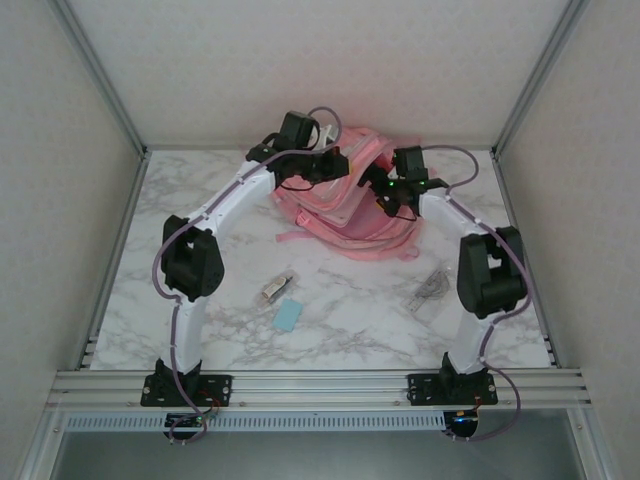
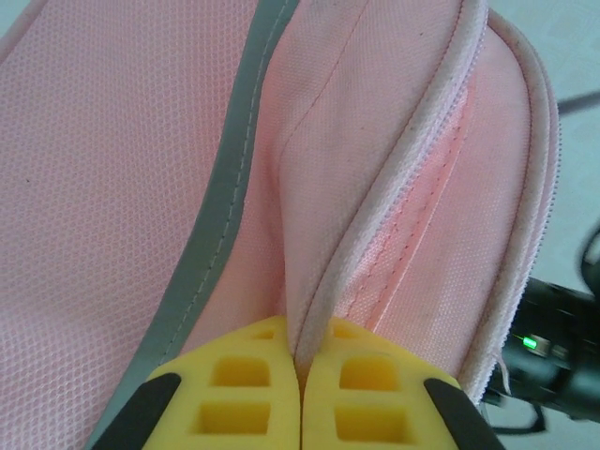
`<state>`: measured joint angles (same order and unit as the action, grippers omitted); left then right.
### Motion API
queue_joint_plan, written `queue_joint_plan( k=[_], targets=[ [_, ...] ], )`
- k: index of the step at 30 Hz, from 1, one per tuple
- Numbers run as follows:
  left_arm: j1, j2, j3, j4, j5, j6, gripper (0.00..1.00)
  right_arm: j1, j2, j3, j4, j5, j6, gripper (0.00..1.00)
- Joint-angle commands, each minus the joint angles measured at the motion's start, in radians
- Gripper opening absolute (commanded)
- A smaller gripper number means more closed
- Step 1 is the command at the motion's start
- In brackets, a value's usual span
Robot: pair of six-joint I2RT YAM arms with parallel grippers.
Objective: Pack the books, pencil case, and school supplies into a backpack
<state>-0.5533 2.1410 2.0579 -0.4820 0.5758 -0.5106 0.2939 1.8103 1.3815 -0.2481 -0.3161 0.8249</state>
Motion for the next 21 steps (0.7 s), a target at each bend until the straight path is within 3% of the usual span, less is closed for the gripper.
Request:
queue_joint_plan(
  k=[1,6,10,14,21],
  targets=[
    [0.012,-0.094,-0.020,0.070,0.053,-0.022,0.00,-0.014,-0.136,-0.046,-0.133,0.054,-0.121,0.99],
    [0.021,-0.108,-0.068,0.099,0.049,-0.019,0.00,-0.021,-0.278,-0.129,-0.412,0.267,-0.252,0.99],
    [0.026,-0.112,-0.098,0.131,0.053,-0.028,0.00,-0.036,-0.407,-0.260,-0.529,0.394,-0.244,0.99],
    [0.026,-0.116,-0.118,0.141,0.059,-0.024,0.00,-0.049,-0.466,-0.367,-0.619,0.413,-0.268,0.99],
    [0.027,-0.130,-0.161,0.167,0.059,-0.026,0.00,-0.104,-0.511,-0.611,-0.542,0.387,-0.175,0.99]
  ],
)
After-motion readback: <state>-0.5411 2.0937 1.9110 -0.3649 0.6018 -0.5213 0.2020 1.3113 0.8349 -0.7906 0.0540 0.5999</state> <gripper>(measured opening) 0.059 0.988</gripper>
